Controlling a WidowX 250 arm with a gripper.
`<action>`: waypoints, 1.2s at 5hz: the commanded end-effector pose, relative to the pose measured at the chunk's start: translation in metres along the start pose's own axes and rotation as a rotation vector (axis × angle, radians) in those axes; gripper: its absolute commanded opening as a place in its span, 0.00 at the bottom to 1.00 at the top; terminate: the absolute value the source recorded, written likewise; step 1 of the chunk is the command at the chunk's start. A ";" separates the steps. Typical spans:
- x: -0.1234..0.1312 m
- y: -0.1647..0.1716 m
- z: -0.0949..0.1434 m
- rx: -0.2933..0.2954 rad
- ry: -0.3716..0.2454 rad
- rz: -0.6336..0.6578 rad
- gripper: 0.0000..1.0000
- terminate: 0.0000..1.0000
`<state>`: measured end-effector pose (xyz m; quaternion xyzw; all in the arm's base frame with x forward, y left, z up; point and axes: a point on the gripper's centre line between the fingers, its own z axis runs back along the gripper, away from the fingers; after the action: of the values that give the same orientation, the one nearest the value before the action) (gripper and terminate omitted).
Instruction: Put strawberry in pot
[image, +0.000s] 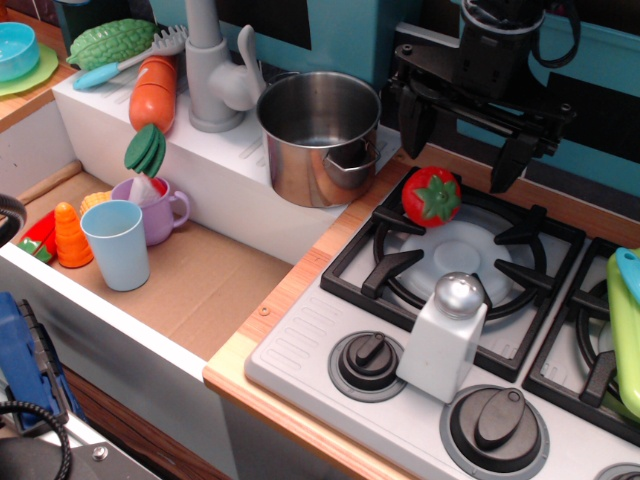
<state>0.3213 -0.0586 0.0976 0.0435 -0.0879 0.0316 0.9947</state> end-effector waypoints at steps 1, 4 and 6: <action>0.000 0.000 0.000 0.000 0.000 0.000 1.00 0.00; 0.020 0.005 -0.001 0.039 0.001 -0.022 1.00 0.00; 0.019 0.013 -0.016 0.010 -0.006 0.000 1.00 0.00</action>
<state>0.3355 -0.0426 0.0726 0.0499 -0.0691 0.0293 0.9959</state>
